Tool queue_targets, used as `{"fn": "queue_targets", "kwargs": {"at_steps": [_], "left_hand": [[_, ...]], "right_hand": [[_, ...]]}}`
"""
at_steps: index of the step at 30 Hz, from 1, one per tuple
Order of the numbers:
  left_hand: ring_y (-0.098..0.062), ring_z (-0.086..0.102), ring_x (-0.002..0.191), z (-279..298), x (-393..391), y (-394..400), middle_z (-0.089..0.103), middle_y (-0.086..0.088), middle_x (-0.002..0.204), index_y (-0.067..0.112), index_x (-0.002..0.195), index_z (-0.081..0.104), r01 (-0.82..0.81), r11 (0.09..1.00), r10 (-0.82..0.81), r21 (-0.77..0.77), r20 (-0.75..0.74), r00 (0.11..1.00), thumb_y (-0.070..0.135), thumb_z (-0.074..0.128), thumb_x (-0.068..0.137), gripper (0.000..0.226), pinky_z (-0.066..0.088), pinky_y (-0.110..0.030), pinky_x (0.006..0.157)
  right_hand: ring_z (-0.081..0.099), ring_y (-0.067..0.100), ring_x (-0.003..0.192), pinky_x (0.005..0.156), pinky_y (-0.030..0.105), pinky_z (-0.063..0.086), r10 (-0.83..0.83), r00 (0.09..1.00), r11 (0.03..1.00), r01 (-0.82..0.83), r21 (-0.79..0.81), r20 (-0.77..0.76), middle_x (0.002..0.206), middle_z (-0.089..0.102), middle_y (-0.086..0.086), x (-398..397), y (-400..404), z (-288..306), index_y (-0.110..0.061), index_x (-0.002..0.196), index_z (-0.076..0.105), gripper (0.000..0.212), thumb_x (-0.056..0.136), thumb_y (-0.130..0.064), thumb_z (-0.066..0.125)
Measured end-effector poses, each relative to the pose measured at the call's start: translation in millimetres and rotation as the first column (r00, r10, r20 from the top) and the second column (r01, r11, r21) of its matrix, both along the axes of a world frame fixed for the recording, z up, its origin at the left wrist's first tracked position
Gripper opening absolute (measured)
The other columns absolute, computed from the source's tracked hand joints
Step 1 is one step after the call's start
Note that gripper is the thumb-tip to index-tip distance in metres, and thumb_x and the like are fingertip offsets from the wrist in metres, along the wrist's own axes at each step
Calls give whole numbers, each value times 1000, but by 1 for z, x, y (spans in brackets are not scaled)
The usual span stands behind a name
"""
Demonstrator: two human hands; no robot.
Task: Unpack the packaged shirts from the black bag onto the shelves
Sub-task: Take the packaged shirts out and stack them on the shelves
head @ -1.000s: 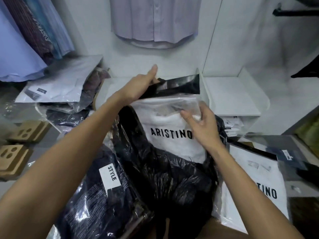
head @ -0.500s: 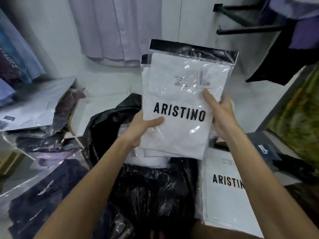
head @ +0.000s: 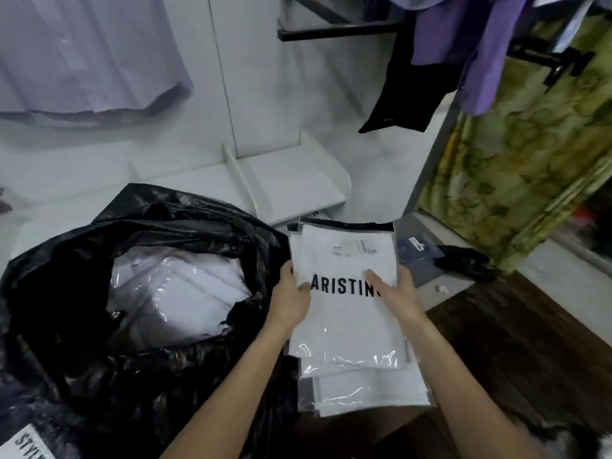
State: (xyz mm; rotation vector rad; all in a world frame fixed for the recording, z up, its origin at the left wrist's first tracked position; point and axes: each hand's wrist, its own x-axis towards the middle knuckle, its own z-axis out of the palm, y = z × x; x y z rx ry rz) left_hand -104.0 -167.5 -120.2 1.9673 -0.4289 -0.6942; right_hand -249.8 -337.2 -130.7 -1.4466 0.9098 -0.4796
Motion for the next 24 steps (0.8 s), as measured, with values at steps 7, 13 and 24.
{"fn": "queue_targets", "kwargs": {"at_steps": [7, 13, 24], "left_hand": [[-27, 42, 131, -46, -51, -8, 39, -11, 143, 7, 145, 44, 138, 952, -166, 272, 83, 983, -11, 43, 89, 58, 36, -26, 108], [-25, 43, 131, -44, -82, 0, 38, -9, 143, 14, 147, 44, 157, 921, -218, 356, 138, 966, -3, 46, 89, 60, 38, -28, 112], [-29, 62, 96, -40, -64, -14, 61, -11, 106, 9, 107, 48, 30, 914, -44, 404, 26, 999, 49, 60, 90, 45, 54, -40, 80]], "right_hand": [[51, 21, 124, 106, 38, 43, -36, 903, 988, -33, -153, -427, 121, 62, -3, -25, -16, -88, -29, 133, 57, 71, 74, -64, 75], [71, 13, 99, 88, 44, 61, -44, 917, 989, -15, -144, -396, 107, 73, -8, -32, -25, -83, -25, 113, 65, 59, 67, -58, 81], [30, 37, 137, 111, 51, 35, 16, 804, 982, -124, -142, -594, 152, 29, 12, -21, -7, -70, -24, 146, 39, 82, 81, -58, 76]]}}
